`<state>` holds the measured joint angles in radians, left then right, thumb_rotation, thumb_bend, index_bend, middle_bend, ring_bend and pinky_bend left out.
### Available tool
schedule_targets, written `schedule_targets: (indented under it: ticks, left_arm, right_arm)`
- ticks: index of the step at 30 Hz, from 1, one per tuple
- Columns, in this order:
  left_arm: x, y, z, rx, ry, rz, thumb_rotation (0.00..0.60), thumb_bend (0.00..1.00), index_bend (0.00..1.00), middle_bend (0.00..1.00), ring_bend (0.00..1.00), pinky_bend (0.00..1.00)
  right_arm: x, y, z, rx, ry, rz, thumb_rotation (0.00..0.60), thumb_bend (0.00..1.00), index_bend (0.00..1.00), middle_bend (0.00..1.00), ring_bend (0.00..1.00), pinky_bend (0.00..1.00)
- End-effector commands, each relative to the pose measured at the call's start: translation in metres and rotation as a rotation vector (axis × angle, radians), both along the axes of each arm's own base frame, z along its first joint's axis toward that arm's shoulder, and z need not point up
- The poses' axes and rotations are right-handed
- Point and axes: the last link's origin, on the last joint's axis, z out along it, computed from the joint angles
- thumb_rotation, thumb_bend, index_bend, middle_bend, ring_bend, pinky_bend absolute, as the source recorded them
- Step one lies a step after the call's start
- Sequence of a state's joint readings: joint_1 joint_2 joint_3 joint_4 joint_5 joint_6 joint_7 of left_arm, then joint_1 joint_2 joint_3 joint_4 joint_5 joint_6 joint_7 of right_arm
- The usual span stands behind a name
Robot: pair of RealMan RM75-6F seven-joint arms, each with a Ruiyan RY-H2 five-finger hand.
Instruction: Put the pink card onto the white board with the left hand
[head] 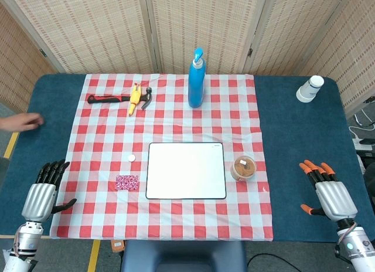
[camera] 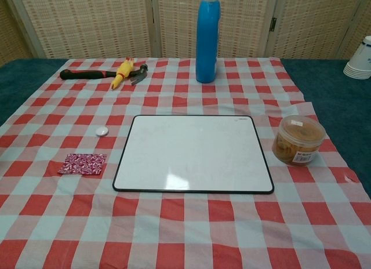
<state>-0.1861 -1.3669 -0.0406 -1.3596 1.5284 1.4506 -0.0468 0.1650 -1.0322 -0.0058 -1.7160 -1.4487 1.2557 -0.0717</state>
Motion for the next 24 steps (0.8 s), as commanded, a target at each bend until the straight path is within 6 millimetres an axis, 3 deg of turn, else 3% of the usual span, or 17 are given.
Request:
schedule_targets:
  ticks: [1, 24]
  left_arm:
    - [0.0007, 0.0007, 0.0009, 0.004, -0.001, -0.002, 0.6, 0.16, 0.0, 0.0, 0.0, 0.01]
    - [0.0055, 0.0037, 0.0026, 0.0, 0.004, -0.014, 0.6, 0.16, 0.0, 0.0, 0.0, 0.01]
  right_arm:
    - [-0.0002, -0.0003, -0.0003, 0.002, 0.0, -0.001, 0.6, 0.07, 0.0, 0.0, 0.0, 0.0]
    - [-0.0009, -0.0024, -0.0008, 0.003, 0.003, -0.006, 0.6, 0.07, 0.0, 0.0, 0.0, 0.0]
